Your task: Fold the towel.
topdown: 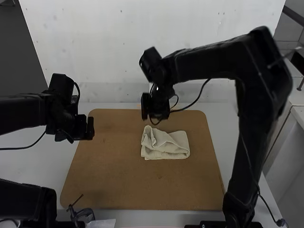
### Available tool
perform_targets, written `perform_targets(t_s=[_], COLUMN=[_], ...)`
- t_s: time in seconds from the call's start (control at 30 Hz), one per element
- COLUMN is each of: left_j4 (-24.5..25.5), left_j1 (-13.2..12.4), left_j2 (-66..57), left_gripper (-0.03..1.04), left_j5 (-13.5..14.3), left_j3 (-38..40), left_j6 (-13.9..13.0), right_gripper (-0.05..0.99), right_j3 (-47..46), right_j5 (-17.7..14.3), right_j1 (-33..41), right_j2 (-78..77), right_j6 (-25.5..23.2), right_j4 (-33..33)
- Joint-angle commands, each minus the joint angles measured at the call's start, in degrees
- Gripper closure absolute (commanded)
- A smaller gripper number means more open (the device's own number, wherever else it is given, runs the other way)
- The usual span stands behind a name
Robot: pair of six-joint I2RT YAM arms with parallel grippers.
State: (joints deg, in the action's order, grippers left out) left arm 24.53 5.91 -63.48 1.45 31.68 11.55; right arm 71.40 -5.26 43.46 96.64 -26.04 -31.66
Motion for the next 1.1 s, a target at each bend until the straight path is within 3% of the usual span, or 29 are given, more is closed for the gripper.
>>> perform_targets(t_s=[0.0, 0.07, 0.17, 0.2, 0.53, 1.07], left_j4=[-0.54, -0.45, -0.45, -0.45, -0.54, -0.63], left_j1=[0.94, 1.47, 1.73, 1.82, 1.65, -0.02], left_j2=[-0.94, -0.94, -0.94, -0.94, -1.12, 0.38], left_gripper=[0.02, 0.02, 0.02, 0.02, 0.02, 0.02], left_j5=[-0.75, -0.75, -0.66, -0.66, -0.66, -1.54], left_j3=[0.05, 0.05, 0.13, 0.13, -0.13, -0.48], left_j6=[-0.39, -0.21, 0.05, 0.05, 0.31, 0.14], right_gripper=[0.35, 0.42, 0.83, 0.92, 0.92, 0.92], right_j3=[1.29, 0.41, -2.4, -2.93, -5.57, -3.37], right_j5=[1.39, 1.39, -0.46, -1.42, -3.01, -3.27], right_j1=[-2.07, -3.38, -4.18, -4.09, -2.24, 2.68], right_j2=[-5.5, -5.5, -3.12, -2.25, 6.37, 12.96], right_j6=[-0.24, 0.55, 1.87, 2.14, 1.96, 1.43], right_j4=[-0.95, -1.91, -0.24, -0.16, 4.85, 5.91])
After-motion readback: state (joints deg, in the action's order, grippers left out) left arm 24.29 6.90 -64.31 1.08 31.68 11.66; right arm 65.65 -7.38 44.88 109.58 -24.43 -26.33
